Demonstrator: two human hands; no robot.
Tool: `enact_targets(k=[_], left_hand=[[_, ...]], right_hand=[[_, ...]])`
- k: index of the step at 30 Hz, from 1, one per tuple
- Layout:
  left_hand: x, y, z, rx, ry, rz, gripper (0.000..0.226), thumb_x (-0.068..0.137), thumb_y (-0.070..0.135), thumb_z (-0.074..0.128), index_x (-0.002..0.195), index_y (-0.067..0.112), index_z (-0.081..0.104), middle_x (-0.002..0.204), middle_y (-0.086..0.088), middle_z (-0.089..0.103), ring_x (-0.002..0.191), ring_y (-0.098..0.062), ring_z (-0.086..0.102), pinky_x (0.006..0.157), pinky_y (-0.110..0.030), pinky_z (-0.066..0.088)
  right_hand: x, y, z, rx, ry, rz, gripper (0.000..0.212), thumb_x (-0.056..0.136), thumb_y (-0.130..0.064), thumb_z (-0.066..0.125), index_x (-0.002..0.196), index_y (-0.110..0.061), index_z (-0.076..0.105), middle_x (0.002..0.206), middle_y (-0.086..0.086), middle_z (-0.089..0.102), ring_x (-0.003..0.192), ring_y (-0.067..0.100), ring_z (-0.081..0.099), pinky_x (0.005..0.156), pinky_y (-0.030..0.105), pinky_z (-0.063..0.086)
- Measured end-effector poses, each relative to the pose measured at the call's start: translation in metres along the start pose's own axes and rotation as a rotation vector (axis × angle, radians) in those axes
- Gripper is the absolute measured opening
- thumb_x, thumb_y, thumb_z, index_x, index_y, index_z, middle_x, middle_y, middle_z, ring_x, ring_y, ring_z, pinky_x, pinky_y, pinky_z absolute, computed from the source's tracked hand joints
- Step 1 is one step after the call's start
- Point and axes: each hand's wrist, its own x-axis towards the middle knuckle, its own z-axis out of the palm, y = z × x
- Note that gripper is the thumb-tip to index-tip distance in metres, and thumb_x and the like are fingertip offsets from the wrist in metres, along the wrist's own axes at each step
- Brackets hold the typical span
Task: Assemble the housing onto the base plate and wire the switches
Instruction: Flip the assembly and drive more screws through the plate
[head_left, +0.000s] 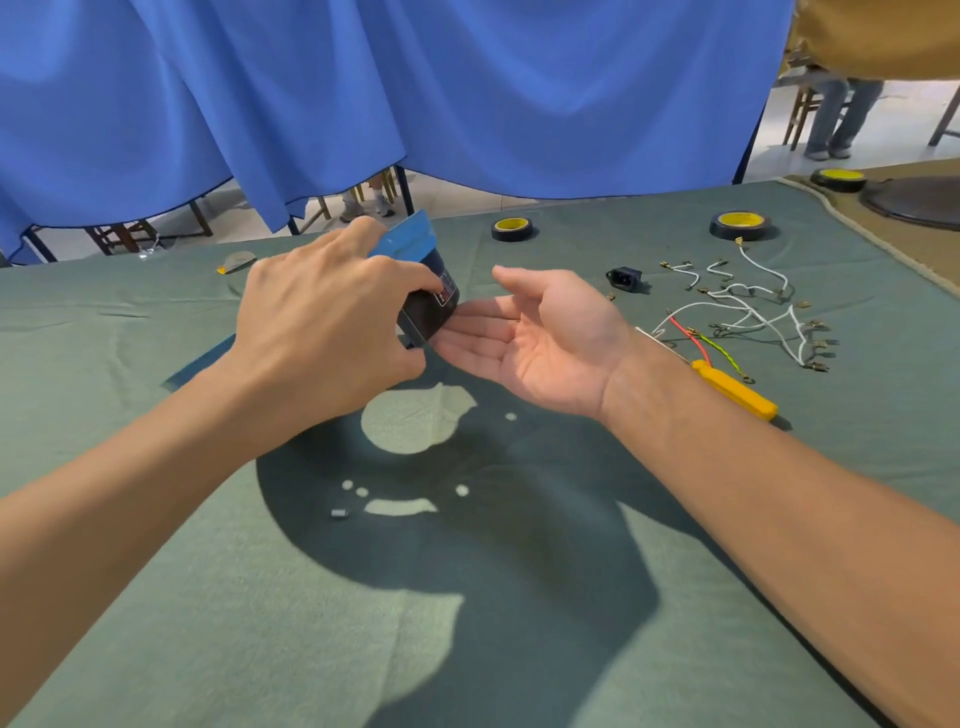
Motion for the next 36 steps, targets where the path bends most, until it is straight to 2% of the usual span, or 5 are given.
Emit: enact_targets(k=[4, 7, 17, 26, 36], left_hand=[[-0.001, 0.001, 0.003, -0.001, -0.039, 0.008, 0.048, 0.069, 0.041, 0.075, 0.116, 0.049, 0.064, 0.097, 0.006, 0.045, 0.085, -0.022, 0.048, 0.063, -0.034, 0.031], [-0.001, 0.0, 0.006, -0.01, -0.03, 0.026, 0.045, 0.069, 0.039, 0.075, 0.113, 0.046, 0.066, 0.099, 0.002, 0.05, 0.081, -0.019, 0.041, 0.061, -0.034, 0.03], [-0.003, -0.003, 0.006, -0.008, -0.047, 0.046, 0.047, 0.072, 0.042, 0.075, 0.117, 0.045, 0.064, 0.098, 0.005, 0.045, 0.083, -0.02, 0.044, 0.061, -0.034, 0.029], [-0.015, 0.007, 0.012, 0.041, -0.032, 0.062, 0.047, 0.071, 0.038, 0.074, 0.117, 0.038, 0.062, 0.105, 0.0, 0.054, 0.097, -0.026, 0.059, 0.057, -0.032, 0.033], [-0.023, 0.011, 0.015, 0.043, 0.113, 0.016, 0.1, 0.059, 0.029, 0.08, 0.148, 0.025, 0.035, 0.097, -0.006, 0.063, 0.086, -0.032, 0.064, 0.052, -0.027, 0.03]], right_hand=[[0.001, 0.043, 0.002, -0.772, 0.328, -0.149, 0.023, 0.096, -0.009, 0.042, 0.097, -0.005, 0.065, 0.088, 0.012, 0.07, 0.076, 0.023, 0.065, 0.071, 0.029, 0.052], [-0.004, 0.074, 0.007, -1.748, -0.056, -0.444, 0.023, 0.093, -0.02, 0.048, 0.101, -0.021, 0.07, 0.107, 0.001, 0.069, 0.103, 0.023, 0.057, 0.091, 0.033, 0.047], [0.001, 0.112, 0.015, -2.131, -0.553, -0.784, 0.022, 0.097, -0.011, 0.05, 0.106, -0.009, 0.07, 0.109, 0.002, 0.063, 0.101, 0.022, 0.047, 0.082, 0.035, 0.043], [-0.002, 0.079, -0.008, -1.815, -0.11, -0.763, 0.019, 0.088, -0.004, 0.056, 0.095, -0.01, 0.072, 0.096, 0.008, 0.068, 0.09, 0.026, 0.063, 0.085, 0.03, 0.048], [0.01, 0.047, -0.014, 0.108, 0.261, -0.247, 0.012, 0.086, 0.016, 0.057, 0.089, 0.005, 0.061, 0.073, 0.013, 0.063, 0.058, 0.016, 0.063, 0.054, 0.016, 0.054]])
